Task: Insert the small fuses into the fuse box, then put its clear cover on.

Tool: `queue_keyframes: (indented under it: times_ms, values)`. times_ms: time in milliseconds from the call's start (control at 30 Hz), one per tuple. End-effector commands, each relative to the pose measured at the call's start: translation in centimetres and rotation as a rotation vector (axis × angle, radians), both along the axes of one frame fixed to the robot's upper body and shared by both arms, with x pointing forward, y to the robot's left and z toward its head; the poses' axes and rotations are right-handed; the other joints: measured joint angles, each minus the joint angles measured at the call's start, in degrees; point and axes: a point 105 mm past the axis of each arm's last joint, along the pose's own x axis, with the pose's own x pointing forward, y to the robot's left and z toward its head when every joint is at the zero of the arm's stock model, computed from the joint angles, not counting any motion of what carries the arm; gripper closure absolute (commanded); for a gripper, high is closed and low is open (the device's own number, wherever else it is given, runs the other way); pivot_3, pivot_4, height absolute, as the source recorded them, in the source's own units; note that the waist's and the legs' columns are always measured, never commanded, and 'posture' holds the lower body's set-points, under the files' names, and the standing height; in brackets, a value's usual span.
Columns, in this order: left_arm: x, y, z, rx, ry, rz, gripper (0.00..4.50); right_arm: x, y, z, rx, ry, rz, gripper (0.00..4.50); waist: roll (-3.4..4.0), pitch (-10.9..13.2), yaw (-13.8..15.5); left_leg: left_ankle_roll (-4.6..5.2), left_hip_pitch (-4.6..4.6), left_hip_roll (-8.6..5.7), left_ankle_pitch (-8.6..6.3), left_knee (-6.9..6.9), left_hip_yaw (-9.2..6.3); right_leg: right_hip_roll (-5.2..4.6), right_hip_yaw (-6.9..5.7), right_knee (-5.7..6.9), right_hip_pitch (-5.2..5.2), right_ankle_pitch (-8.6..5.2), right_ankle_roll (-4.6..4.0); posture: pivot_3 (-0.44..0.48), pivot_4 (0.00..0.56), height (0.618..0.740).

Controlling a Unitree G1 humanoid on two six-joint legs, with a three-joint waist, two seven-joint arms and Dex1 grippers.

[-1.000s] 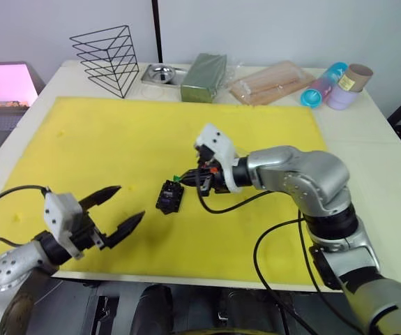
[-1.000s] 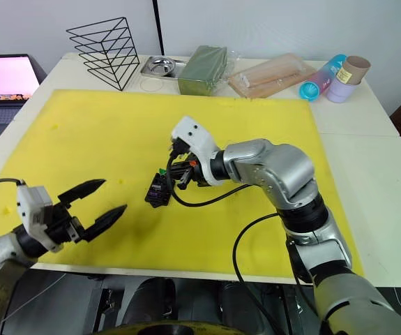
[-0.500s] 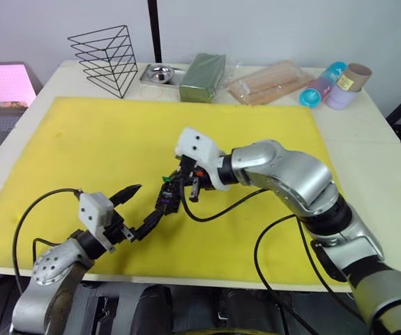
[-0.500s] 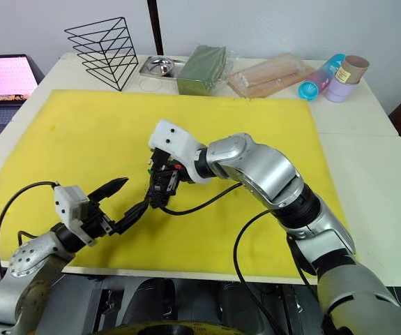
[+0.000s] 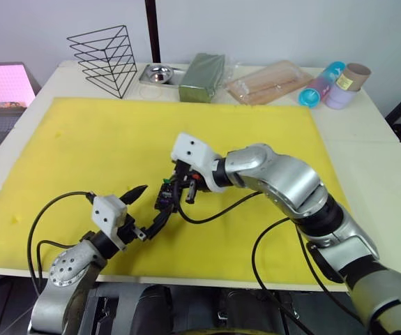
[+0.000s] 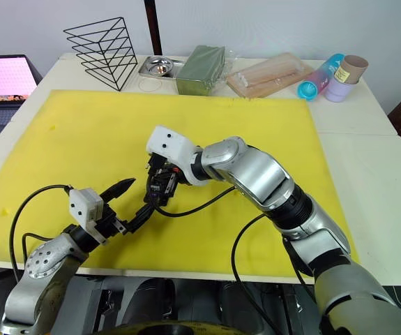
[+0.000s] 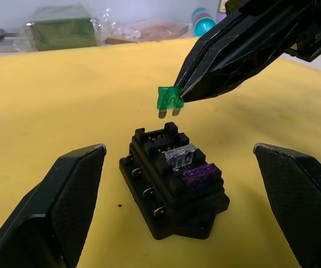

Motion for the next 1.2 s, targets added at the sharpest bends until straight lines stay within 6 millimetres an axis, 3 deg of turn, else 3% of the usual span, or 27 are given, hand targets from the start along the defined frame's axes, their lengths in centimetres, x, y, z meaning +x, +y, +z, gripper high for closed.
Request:
queue_keyframes:
  times_ms: [33, 1200]
  values:
    - [-0.1, -0.3, 1.1, -0.001, -0.054, -0.002, 0.00, -0.1, 0.4, 0.3, 0.007, -0.019, 0.013, 4.49, 0.00, 0.0, 0.0, 0.00, 0.00, 0.00, 0.00, 0.00, 0.00, 0.00, 0.00, 0.00, 0.00, 0.00, 0.00, 0.000, 0.150, 0.740]
    - [-0.2, -0.3, 1.2, -0.005, -0.040, 0.029, 0.00, 0.0, 0.7, -1.0, -0.020, 0.015, 0.010, 4.49, 0.00, 0.0, 0.0, 0.00, 0.00, 0.00, 0.00, 0.00, -0.01, 0.00, 0.00, 0.00, 0.00, 0.00, 0.00, 0.000, 0.150, 0.740]
